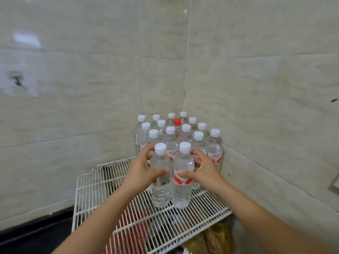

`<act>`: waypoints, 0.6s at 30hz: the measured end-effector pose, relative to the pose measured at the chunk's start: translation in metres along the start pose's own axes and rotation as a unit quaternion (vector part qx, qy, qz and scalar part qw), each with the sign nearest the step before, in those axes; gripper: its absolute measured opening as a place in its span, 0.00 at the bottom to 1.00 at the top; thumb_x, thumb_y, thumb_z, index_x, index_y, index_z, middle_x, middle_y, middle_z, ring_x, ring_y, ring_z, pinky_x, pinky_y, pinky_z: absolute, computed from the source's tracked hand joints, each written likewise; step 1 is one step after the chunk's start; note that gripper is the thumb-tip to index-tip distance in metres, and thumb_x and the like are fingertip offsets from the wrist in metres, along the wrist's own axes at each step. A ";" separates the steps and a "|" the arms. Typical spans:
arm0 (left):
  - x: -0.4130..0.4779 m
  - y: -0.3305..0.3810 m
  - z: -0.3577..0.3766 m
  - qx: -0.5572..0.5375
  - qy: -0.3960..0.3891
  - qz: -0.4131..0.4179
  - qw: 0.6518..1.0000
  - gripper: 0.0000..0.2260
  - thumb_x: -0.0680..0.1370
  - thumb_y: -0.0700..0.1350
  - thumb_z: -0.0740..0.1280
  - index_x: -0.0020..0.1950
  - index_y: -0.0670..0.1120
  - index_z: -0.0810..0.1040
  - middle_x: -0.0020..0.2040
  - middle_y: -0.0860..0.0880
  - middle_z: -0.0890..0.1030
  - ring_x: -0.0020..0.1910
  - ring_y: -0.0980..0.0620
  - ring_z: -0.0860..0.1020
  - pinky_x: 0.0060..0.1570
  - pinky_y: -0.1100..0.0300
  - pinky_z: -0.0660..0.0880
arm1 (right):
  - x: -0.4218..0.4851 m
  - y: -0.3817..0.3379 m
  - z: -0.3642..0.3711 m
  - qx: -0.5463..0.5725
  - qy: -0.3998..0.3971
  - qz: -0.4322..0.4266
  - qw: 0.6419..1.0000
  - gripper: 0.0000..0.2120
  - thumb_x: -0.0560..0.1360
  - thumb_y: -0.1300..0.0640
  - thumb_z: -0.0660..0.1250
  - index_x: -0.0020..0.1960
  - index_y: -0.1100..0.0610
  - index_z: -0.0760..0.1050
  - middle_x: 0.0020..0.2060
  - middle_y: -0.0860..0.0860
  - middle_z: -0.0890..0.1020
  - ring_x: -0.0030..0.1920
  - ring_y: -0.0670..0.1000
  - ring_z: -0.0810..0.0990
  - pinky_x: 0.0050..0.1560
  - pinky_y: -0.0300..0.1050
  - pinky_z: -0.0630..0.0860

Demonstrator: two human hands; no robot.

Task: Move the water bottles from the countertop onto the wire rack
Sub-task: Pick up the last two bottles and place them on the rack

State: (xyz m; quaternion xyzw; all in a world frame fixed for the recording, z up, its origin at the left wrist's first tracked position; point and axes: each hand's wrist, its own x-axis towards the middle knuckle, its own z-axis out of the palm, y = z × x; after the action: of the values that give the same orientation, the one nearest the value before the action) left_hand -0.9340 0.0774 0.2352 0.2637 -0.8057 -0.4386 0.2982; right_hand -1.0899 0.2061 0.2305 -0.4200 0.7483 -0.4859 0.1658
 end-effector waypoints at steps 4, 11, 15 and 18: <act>0.003 0.013 -0.003 0.077 -0.003 -0.013 0.997 0.29 0.68 0.47 0.77 0.65 0.57 0.68 0.60 0.51 0.75 0.53 0.51 0.78 0.42 0.61 0.77 | 0.012 -0.008 -0.015 -0.050 -0.035 -0.050 0.997 0.27 0.68 0.50 0.76 0.65 0.51 0.74 0.57 0.45 0.81 0.53 0.45 0.80 0.54 0.44 0.78; 0.019 0.051 -0.007 0.292 0.070 -0.006 0.954 0.21 0.74 0.60 0.67 0.43 0.41 0.80 0.38 0.49 0.81 0.37 0.51 0.77 0.33 0.57 0.70 | 0.040 -0.050 -0.037 -0.205 -0.063 -0.137 0.967 0.14 0.72 0.46 0.71 0.49 0.55 0.82 0.43 0.48 0.84 0.44 0.49 0.81 0.47 0.47 0.77; 0.030 0.058 -0.005 0.350 0.064 0.020 0.935 0.21 0.74 0.54 0.69 0.28 0.41 0.70 0.26 0.48 0.70 0.26 0.52 0.67 0.26 0.58 0.59 | 0.046 -0.064 -0.042 -0.309 -0.127 -0.136 0.933 0.17 0.71 0.45 0.72 0.38 0.61 0.78 0.31 0.52 0.73 0.32 0.49 0.71 0.34 0.45 0.66; 0.033 0.061 -0.007 0.343 0.047 0.049 0.937 0.22 0.74 0.48 0.68 0.26 0.43 0.62 0.24 0.49 0.64 0.24 0.54 0.61 0.25 0.61 0.55 | 0.050 -0.068 -0.041 -0.321 -0.132 -0.134 0.928 0.19 0.70 0.47 0.73 0.41 0.64 0.79 0.31 0.53 0.71 0.32 0.49 0.68 0.34 0.44 0.64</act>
State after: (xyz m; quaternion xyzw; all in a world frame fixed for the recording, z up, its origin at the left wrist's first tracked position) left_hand -0.9610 0.0799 0.2994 0.3308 -0.9041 -0.1076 0.2481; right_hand -1.1140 0.1787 0.3170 -0.6079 0.7721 -0.1778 0.0528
